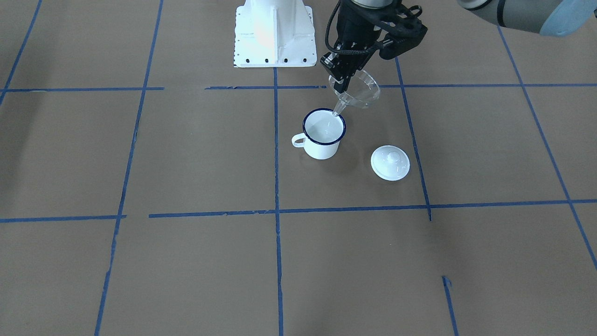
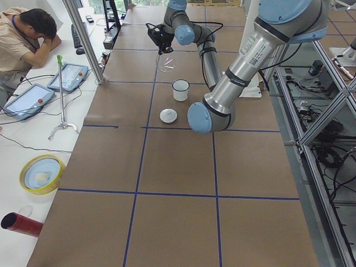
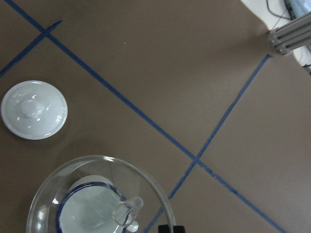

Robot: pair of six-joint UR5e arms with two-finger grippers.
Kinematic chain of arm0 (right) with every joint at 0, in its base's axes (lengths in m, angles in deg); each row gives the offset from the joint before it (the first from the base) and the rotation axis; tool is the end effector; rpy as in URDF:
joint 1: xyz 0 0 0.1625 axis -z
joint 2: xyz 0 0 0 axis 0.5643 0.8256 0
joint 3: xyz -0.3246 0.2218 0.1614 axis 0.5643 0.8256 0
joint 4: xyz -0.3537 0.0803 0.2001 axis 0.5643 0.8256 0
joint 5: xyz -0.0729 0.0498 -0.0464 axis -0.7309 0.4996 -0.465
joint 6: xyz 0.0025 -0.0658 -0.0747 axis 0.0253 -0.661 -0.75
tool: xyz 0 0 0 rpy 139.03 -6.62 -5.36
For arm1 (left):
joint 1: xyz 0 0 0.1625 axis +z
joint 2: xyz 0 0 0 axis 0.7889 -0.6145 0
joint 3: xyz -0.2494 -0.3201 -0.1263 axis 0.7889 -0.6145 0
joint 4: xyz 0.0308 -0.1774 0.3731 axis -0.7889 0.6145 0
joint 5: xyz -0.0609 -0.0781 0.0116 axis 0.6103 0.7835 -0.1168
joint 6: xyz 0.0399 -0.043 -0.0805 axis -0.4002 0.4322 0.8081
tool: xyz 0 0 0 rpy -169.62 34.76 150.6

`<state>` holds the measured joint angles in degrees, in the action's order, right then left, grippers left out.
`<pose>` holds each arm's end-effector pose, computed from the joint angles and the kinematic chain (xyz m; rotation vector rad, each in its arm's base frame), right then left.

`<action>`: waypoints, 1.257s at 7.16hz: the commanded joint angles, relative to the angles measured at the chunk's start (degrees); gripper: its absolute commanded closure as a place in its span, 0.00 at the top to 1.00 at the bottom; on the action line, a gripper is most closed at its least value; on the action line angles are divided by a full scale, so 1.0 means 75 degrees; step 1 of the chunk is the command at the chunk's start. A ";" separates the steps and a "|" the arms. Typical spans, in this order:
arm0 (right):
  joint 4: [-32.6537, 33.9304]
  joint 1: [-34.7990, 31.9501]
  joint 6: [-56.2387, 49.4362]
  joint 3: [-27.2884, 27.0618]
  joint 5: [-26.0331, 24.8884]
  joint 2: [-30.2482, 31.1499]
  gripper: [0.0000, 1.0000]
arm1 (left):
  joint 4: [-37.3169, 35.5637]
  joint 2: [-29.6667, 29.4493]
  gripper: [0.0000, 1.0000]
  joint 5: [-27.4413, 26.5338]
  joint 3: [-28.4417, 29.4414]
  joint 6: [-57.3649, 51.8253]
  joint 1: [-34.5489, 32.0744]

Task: Place funnel on cup
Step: 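Carry the glass funnel over the open mug and lower it onto the mug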

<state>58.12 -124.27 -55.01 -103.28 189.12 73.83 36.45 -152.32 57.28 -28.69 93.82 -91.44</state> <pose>0.0671 -0.4452 0.6700 -0.0187 -0.7193 0.0106 0.3650 -0.4239 0.0846 -0.1354 0.8451 -0.6129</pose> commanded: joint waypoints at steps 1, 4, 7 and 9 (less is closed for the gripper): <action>0.0000 0.0000 0.0000 0.0000 0.0000 0.0000 1.00 | -0.1046 -0.0952 0.00 0.0008 0.1207 -0.0688 0.0255; 0.0000 0.0000 0.0000 0.0000 0.0000 0.0000 1.00 | -0.1013 -0.1614 0.00 -0.0050 0.2586 -0.0853 0.0371; 0.0000 0.0000 0.0000 0.0000 0.0000 0.0000 1.00 | -0.0476 -0.1567 0.00 -0.0085 0.3451 -0.0889 0.0828; 0.0000 0.0000 0.0000 0.0000 0.0000 0.0000 1.00 | -0.0054 -0.1509 0.00 -0.0086 0.3874 -0.0877 0.0876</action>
<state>58.12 -124.26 -55.02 -103.28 189.12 73.83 34.34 -163.91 56.65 -1.44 87.21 -85.17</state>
